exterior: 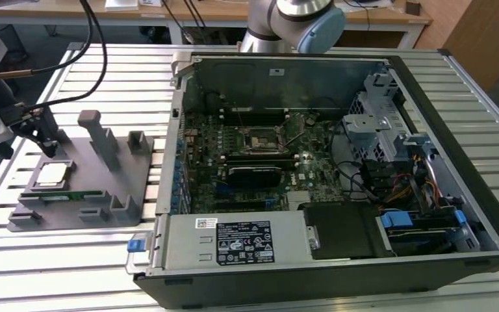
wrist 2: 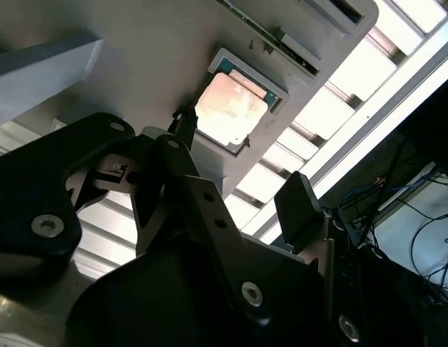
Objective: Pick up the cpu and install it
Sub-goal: 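Pick up the cpu and move it towards the insertion slot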
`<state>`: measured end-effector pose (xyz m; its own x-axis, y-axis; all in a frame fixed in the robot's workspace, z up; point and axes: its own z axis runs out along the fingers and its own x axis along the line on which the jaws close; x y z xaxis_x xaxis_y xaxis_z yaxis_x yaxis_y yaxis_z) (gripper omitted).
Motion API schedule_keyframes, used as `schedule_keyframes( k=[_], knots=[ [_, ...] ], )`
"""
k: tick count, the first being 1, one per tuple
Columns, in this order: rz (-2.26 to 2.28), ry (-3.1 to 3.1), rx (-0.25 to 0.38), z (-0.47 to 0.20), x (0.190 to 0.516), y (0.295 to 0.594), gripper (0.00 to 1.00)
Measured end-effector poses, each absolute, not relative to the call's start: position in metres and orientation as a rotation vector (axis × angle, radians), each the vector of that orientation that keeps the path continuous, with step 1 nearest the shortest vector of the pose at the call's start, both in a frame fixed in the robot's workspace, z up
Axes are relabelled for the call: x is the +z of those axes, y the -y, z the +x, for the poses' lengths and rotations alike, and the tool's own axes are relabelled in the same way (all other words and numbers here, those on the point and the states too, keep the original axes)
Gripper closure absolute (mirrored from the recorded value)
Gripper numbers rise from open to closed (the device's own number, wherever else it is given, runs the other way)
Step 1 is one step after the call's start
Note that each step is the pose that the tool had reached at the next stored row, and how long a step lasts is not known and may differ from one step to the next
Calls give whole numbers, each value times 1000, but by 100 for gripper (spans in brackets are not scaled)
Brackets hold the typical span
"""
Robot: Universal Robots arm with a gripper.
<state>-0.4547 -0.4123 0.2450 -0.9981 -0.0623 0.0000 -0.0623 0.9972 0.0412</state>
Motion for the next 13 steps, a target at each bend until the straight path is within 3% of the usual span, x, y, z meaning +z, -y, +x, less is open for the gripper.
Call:
schedule_keyframes(
  k=[13],
  knots=[
    [98,3138,-65,-454,221,412,29]
  ],
)
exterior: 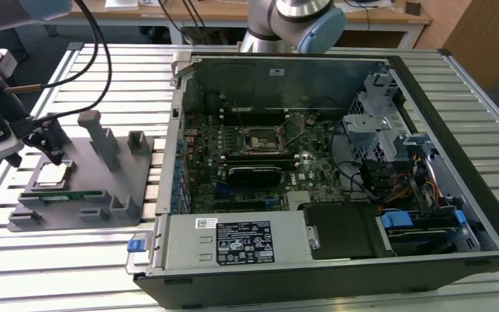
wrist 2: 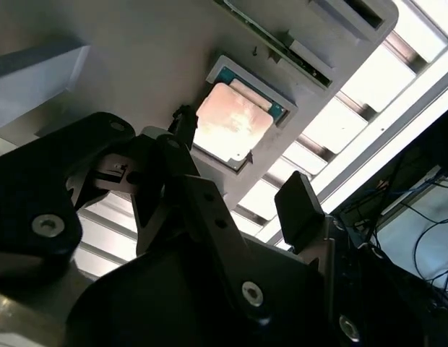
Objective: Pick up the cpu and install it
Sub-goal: 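Pick up the cpu and move it towards the insertion slot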
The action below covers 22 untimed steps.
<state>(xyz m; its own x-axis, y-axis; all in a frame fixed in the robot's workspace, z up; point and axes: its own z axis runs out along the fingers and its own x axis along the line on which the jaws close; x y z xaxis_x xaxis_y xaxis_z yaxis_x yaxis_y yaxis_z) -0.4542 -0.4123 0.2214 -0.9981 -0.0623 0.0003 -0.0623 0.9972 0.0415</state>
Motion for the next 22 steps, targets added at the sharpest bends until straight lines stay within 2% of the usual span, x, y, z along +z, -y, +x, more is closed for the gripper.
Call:
schedule_keyframes(
  k=[22],
  knots=[
    [92,3138,-64,-451,193,412,29]
  ],
)
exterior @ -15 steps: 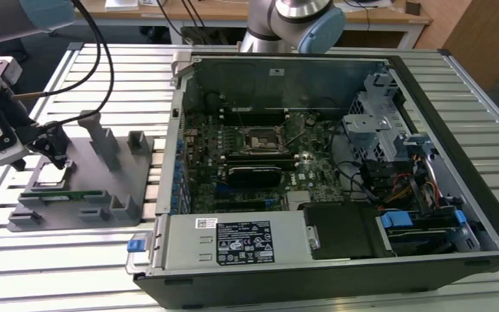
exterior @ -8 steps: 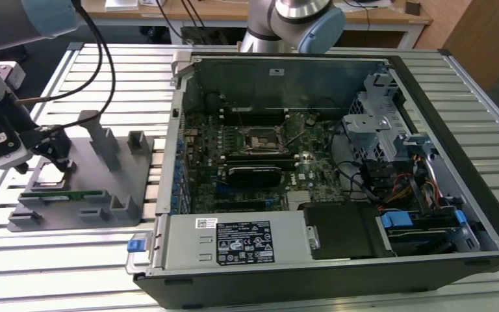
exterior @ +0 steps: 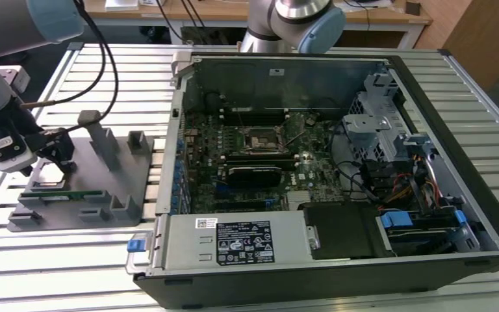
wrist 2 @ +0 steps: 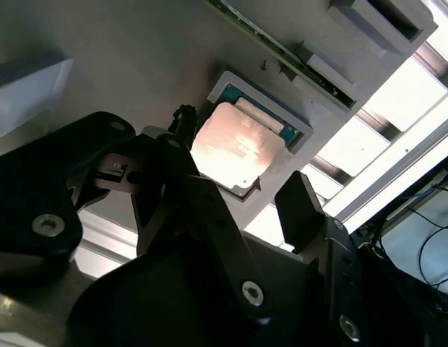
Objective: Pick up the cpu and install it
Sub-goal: 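Pick up the cpu and move it towards the insertion slot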
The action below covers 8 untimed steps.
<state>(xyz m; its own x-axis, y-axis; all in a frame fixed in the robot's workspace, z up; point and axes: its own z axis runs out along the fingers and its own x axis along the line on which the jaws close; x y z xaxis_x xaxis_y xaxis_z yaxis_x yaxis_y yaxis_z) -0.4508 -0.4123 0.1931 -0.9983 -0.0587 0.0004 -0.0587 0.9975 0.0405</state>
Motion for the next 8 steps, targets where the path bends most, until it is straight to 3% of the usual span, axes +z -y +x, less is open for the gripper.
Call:
schedule_keyframes(
  k=[8],
  knots=[
    [91,3138,-63,-449,188,412,29]
  ],
)
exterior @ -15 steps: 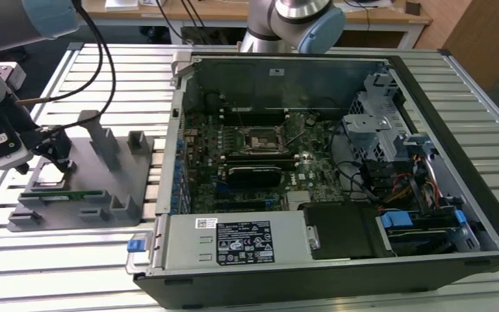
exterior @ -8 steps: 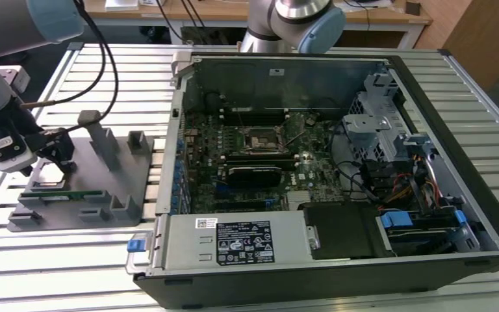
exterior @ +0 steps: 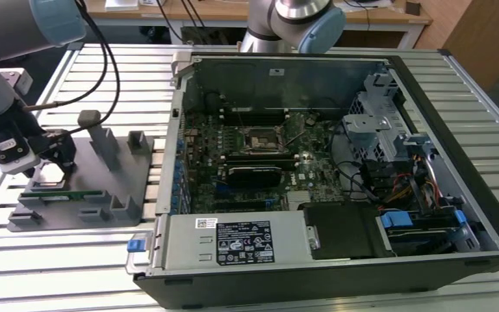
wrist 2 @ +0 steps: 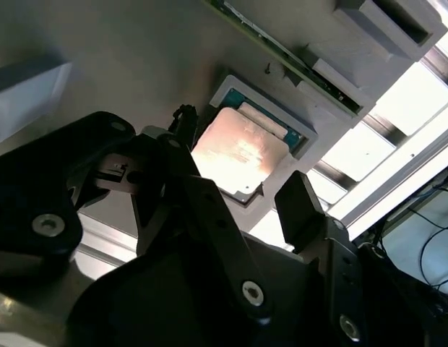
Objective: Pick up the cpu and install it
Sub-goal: 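Pick up the cpu and move it towards the insertion slot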
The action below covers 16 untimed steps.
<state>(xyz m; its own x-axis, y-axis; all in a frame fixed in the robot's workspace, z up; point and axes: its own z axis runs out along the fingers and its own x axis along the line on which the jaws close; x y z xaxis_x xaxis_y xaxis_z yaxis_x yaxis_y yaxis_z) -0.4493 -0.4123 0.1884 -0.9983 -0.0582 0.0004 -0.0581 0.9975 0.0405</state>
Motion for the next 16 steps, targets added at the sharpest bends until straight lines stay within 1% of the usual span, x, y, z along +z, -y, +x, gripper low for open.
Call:
schedule_keyframes(
  k=[3,4,9,10,11,16],
  knots=[
    [91,3138,-63,-449,187,412,31],
    [91,3138,-63,-449,187,412,38],
    [91,3138,-63,-449,186,412,38],
    [91,3138,-63,-449,186,412,39],
    [91,3138,-63,-449,186,412,45],
    [91,3138,-64,-449,186,412,47]
  ],
)
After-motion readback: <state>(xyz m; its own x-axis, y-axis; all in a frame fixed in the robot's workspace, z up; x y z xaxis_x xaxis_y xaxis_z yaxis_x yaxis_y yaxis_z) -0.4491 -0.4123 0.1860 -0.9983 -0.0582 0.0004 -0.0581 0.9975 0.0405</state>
